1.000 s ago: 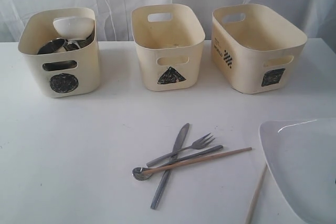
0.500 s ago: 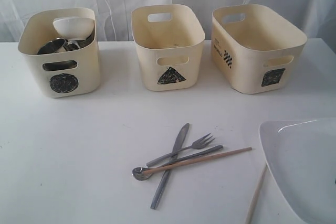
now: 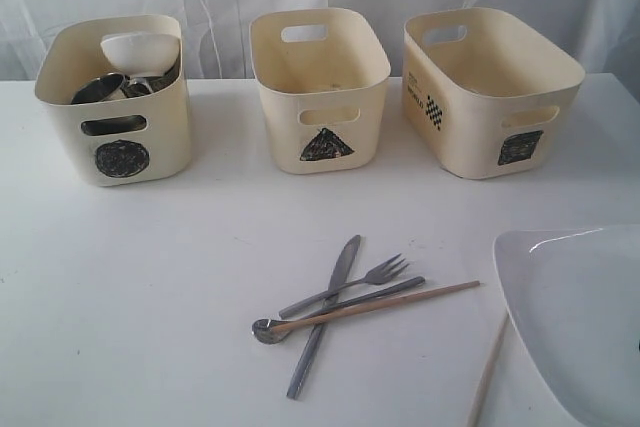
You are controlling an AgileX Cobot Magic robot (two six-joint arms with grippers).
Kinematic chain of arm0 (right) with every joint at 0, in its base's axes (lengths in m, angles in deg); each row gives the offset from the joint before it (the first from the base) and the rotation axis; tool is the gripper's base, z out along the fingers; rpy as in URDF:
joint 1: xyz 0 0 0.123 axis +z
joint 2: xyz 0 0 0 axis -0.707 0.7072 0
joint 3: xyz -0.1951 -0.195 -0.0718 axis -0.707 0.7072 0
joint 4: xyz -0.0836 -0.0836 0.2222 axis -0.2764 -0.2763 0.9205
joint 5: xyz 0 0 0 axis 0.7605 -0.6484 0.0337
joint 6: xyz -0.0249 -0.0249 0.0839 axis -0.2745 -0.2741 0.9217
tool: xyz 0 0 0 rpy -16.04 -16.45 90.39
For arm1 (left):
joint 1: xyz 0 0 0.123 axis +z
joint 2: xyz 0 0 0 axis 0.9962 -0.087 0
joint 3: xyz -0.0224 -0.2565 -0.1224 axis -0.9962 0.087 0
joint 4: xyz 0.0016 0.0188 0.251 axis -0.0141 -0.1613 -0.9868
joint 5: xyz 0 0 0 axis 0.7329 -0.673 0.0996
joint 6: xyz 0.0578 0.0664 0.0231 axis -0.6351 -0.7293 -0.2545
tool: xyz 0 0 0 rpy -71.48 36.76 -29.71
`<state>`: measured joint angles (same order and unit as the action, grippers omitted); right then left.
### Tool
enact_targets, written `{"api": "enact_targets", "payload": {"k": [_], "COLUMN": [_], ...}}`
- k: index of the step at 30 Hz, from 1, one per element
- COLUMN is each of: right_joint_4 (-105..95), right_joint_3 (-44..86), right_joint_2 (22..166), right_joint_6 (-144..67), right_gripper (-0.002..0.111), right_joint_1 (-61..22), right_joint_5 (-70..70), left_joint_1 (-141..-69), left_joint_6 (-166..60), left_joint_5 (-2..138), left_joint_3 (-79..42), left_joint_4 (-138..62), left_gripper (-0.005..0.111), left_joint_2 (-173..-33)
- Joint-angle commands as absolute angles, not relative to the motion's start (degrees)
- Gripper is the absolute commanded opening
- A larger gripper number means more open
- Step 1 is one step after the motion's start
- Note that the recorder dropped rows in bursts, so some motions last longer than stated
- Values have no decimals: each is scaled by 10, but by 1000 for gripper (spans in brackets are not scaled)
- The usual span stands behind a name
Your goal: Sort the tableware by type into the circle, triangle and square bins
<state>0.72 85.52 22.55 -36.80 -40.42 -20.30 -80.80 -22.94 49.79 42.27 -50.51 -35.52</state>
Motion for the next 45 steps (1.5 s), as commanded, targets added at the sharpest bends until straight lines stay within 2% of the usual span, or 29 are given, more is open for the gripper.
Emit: {"api": "enact_targets", "payload": {"k": [1, 31, 35, 38, 43, 45], "right_joint_4": [6, 6, -21, 2, 8, 34], "right_joint_3": [856, 856, 856, 856, 856, 856], "right_joint_2": [224, 224, 224, 224, 224, 224], "right_joint_6": [-368, -365, -435, -394, -236, -251], "right_gripper": [0, 0, 0, 0, 0, 0], "right_joint_1": [-403, -403, -403, -403, -403, -403], "right_joint_5": [-200, -200, -162, -72, 241, 378], "left_joint_1": [-805, -805, -805, -805, -805, -805], "left_joint_6": [-234, -234, -234, -234, -234, -234], "left_joint_5": [482, 483, 483, 483, 483, 483], "left_joint_3": [425, 425, 425, 425, 425, 425], "left_joint_4": [-495, -495, -495, -495, -495, -495], "left_gripper": [0, 0, 0, 0, 0, 0], "left_joint_2": [-352, -352, -352, -352, -352, -352]}}
